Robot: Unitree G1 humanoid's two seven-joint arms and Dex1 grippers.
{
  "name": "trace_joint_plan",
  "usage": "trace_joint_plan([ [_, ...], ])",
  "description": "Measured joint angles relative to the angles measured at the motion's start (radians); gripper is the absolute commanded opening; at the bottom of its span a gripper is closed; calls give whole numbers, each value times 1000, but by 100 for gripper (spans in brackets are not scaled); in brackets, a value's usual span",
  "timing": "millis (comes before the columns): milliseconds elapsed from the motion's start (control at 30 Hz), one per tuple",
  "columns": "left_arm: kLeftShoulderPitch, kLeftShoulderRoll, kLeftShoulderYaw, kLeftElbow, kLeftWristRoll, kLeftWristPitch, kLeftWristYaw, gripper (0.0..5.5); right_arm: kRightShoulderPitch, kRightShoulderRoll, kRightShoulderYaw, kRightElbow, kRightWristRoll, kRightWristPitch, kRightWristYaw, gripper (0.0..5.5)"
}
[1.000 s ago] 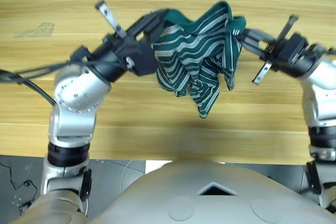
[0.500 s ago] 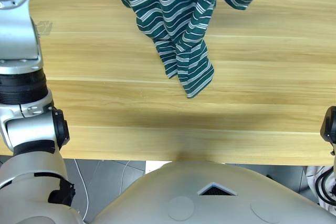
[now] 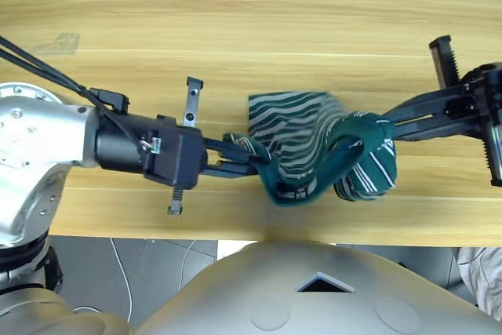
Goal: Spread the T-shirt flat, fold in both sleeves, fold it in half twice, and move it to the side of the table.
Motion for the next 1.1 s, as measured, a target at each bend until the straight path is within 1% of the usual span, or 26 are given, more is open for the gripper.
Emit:
trace_joint_plan([
  [67, -23, 11, -23, 21, -5, 35, 5, 0, -3, 0, 26, 15, -26, 20, 22, 3],
  [100, -53, 15, -58, 46, 27, 33, 9, 0, -15, 1, 54, 44, -71, 10, 30, 3],
  [167, -211, -34, -194, 223, 233, -21, 59, 0, -120, 51, 139, 237, -291, -73, -3, 3],
  [233, -351, -93, -263, 419, 396, -91, 132, 0, -243, 104, 169, 420, -420, -155, -63, 3],
  [300, -498, -150, -318, 629, 533, -171, 219, 0, -382, 147, 193, 619, -544, -253, -160, 3],
  [400, -706, -229, -396, 940, 695, -282, 373, 0, -578, 180, 286, 905, -777, -389, -396, 3],
  [500, -944, -322, -469, 1265, 835, -389, 584, 0, -779, 201, 427, 1164, -1039, -476, -726, 3],
  [600, -1172, -406, -512, 1530, 937, -510, 771, 0, -969, 221, 529, 1352, -1256, -584, -1037, 3],
  [667, -1334, -434, -521, 1706, 1002, -600, 881, 0, -1103, 221, 568, 1472, -1387, -678, -1231, 3],
  [733, -1480, -440, -519, 1863, 1065, -687, 962, 0, -1220, 218, 581, 1588, -1477, -776, -1375, 3],
  [767, -1533, -436, -515, 1931, 1090, -730, 982, 0, -1262, 216, 577, 1643, -1496, -826, -1416, 3],
  [833, -1552, -427, -512, 1984, 1122, -792, 985, 0, -1277, 215, 564, 1692, -1514, -887, -1434, 3],
  [900, -1517, -422, -524, 2016, 1159, -861, 966, 0, -1255, 217, 552, 1724, -1518, -954, -1413, 3],
  [967, -1415, -415, -538, 2013, 1184, -925, 905, 0, -1172, 231, 560, 1728, -1524, -1038, -1369, 3],
  [1067, -1131, -407, -578, 1947, 1214, -1020, 822, 0, -933, 292, 600, 1704, -1544, -1185, -1258, 3],
  [1100, -1028, -389, -579, 1867, 1214, -1048, 810, 0, -851, 296, 613, 1662, -1549, -1238, -1239, 3],
])
